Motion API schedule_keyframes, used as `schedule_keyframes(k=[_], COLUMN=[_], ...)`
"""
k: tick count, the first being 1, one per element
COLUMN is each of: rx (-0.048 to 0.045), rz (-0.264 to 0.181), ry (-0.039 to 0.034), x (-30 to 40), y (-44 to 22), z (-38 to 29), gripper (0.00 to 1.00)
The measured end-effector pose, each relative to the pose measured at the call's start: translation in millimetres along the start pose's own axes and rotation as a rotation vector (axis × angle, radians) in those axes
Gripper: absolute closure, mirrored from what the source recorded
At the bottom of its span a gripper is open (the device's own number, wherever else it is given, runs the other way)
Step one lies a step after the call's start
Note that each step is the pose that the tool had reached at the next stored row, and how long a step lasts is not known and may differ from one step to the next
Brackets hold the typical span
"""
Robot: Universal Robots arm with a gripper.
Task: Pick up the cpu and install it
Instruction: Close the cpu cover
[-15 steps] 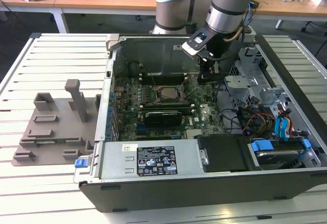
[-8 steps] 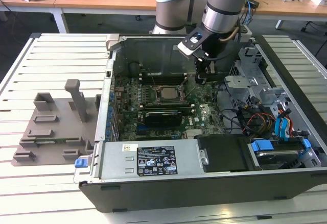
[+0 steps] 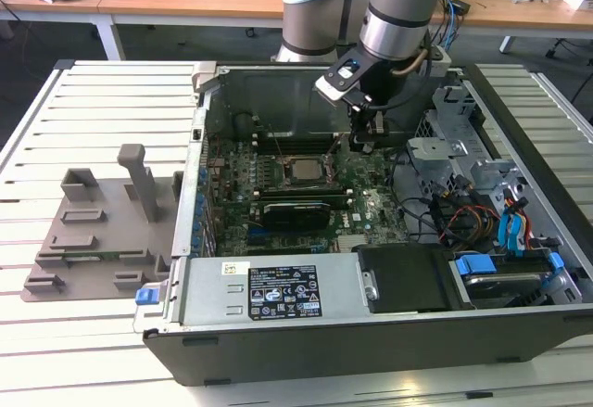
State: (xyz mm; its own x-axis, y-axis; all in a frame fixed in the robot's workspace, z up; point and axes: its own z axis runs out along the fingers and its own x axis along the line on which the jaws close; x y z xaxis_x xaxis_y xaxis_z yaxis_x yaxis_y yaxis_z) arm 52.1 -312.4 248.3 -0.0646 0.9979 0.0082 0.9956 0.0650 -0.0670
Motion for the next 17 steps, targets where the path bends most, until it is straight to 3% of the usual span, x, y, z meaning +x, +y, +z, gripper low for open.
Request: schedule_keyframes(k=[17], rx=[0.0001], rz=[0.000], ry=[0.0000], x=[1.3], y=[-20.9], z=[1.4], gripper=[0.89])
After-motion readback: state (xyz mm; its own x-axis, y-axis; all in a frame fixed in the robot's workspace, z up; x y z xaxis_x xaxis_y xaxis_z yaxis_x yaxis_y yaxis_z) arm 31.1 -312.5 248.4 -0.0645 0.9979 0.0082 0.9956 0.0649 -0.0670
